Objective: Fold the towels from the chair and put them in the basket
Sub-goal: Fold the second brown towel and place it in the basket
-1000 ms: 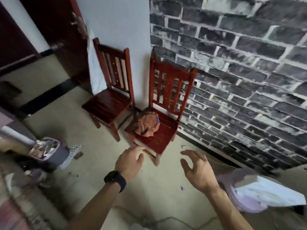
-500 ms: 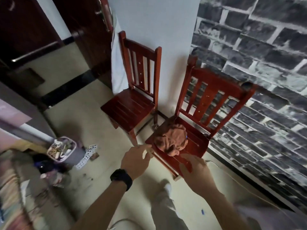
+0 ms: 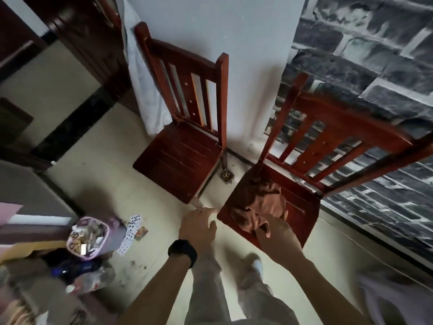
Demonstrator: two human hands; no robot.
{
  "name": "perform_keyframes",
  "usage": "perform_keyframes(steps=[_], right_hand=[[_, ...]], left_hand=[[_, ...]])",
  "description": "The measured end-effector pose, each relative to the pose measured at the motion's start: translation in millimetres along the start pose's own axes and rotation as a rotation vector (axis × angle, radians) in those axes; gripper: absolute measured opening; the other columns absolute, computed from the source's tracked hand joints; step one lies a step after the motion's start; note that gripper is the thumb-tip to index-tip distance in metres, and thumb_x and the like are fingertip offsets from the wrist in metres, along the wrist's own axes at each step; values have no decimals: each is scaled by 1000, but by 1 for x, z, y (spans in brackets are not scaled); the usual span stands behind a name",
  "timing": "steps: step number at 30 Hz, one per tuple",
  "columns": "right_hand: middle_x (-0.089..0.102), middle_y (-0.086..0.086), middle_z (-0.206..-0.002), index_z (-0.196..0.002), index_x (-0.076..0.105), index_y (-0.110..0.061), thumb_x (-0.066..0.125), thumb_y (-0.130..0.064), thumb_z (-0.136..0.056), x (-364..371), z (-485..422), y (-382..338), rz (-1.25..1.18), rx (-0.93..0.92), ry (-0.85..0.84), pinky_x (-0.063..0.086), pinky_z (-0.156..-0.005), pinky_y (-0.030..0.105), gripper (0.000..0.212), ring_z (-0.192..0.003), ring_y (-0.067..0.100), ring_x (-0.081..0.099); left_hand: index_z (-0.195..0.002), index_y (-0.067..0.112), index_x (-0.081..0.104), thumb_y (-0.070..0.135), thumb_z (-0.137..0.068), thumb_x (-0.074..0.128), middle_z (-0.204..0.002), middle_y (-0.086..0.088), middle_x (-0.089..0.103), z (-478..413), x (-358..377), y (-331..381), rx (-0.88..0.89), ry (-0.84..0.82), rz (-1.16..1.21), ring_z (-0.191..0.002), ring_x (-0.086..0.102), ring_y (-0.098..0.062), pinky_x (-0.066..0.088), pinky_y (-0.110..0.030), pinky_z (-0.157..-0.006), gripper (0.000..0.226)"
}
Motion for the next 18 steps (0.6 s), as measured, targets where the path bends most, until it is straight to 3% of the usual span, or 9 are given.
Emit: perform_keyframes(steps=[4,9,12,14,16,18], right_hand=[[56,8,-137,-147,41,-30,50,-41,-97,32,-57,0,33,127,-17,52,-91,43,52,-118,31,60],[38,8,-151,-148,36,-35,51,-41,-97,76,-119,19,-18,361,38,51,-85,41,54,-117,35,59],[19,7,-160,-155,26,-34,47,-44,-93,108,-154,41,-5,490,6,47,-84,36,67,-125,37,52],[6,5,-164,-154,21,-39,49,-45,-91,129,-172,57,0,594,-26,51,-86,41,70,-128,42,50],[10,8,-160,-151,20,-41,55,-36,-92,149,-183,69,6,684,1,51,-85,46,68,-122,43,53],[26,8,-148,-144,32,-35,58,-29,-90,163,-191,76,57,722,69,50,-84,49,59,-119,42,54]], left_hand=[[-143,26,43,33,-92,50,-148,0,46,-73,17,-39,72,-114,-127,-135,40,-21,35,-36,-111,51],[-146,29,30,44,-88,46,-157,-6,31,-169,48,-88,127,-259,-302,-141,29,-32,32,-46,-112,61],[-153,29,18,45,-92,47,-162,-8,17,-220,67,-114,163,-302,-374,-148,14,-34,23,-50,-117,69],[-154,28,15,47,-92,46,-163,-9,12,-251,84,-132,188,-313,-424,-148,13,-36,23,-52,-116,72],[-154,27,15,48,-92,47,-164,-9,8,-277,103,-151,198,-324,-455,-148,13,-37,24,-52,-115,74],[-155,24,11,49,-92,46,-165,-7,4,-297,120,-169,190,-350,-481,-148,12,-36,23,-52,-115,77]])
Point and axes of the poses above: each hand's wrist, its own z-axis away from the middle knuckle, its own x-axis out of the palm, y = z × x, the point moved 4 cm from there along -z, towards the middle knuckle
